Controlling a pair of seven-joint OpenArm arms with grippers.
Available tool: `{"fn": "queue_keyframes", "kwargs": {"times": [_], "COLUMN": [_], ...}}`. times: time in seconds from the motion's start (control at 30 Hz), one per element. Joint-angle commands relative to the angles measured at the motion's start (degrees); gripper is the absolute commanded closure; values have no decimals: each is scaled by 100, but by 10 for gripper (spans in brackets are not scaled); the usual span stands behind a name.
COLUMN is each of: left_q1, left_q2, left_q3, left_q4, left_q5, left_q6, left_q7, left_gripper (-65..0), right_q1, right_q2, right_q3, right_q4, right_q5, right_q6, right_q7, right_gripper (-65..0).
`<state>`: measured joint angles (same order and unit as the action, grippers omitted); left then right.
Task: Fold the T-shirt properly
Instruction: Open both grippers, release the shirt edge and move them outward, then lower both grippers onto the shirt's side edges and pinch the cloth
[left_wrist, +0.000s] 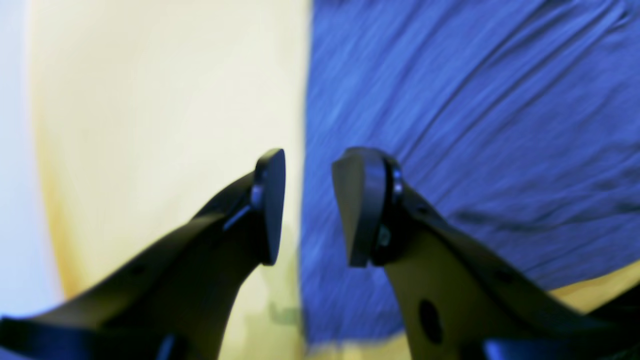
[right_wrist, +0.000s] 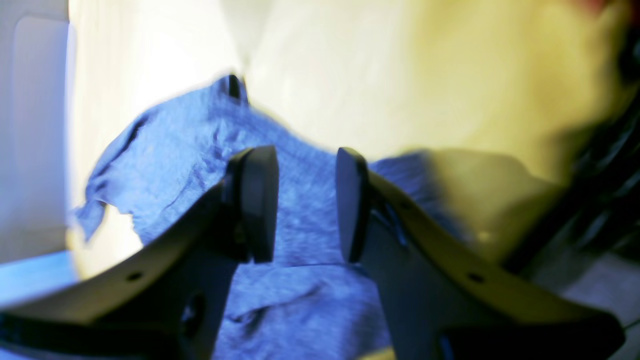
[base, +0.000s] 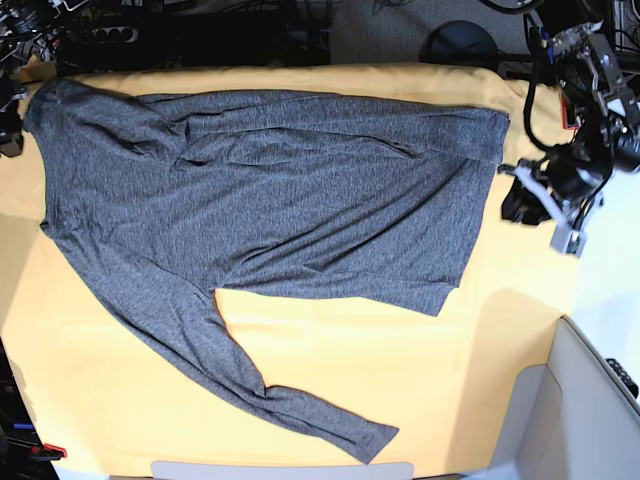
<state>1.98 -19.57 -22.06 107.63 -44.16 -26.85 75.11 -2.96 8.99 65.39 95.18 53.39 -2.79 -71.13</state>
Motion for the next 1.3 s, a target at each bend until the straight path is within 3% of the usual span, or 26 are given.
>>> {"fn": "queue_keyframes", "kwargs": {"times": [0.0, 0.27, 0.47, 0.6, 0.67, 0.83, 0.9, 1.13, 1.27], "left_q1": [-158, -721, -712, -712, -712, -703, -703, -686, -668], "left_q2": [-95, -95, -95, -95, -192, -236, -236, -227, -236], "left_q3": [66, 681, 848, 839, 848, 831, 857, 866, 866], "left_q4": [-78, -930, -957, -966, -966, -1010, -1036, -1045, -1045], "left_q5": [122, 403, 403, 403, 403, 403, 403, 403, 403], "left_q6": [17, 17, 8, 8, 8, 8, 8, 8, -1], "left_q7": [-8, -61, -69, -69, -78, -87, -87, -87, -87], "left_gripper": [-201, -201, -201, -201, -201, -201, -201, -201, -201], "right_q1": [151, 1127, 2270, 3114, 3545, 4696, 4934, 5215, 5188], "right_q2": [90, 186, 802, 1197, 1452, 1936, 1988, 1962, 2006], "right_q3": [15, -1119, -2341, -3000, -3387, -4398, -4811, -6297, -6930], "right_q4": [-80, -485, -1047, -2146, -2955, -5452, -5777, -5759, -5759], "right_q5": [81, -394, -763, -1106, -1229, -1492, -1615, -2310, -2486], "right_q6": [19, 28, 28, 28, 292, 1936, 2279, 2323, 2323], "right_q7": [58, 164, 181, 524, 806, 1025, 1078, 1122, 1430], "right_gripper": [-196, -209, -398, -401, -400, -400, -398, -389, -389]}}
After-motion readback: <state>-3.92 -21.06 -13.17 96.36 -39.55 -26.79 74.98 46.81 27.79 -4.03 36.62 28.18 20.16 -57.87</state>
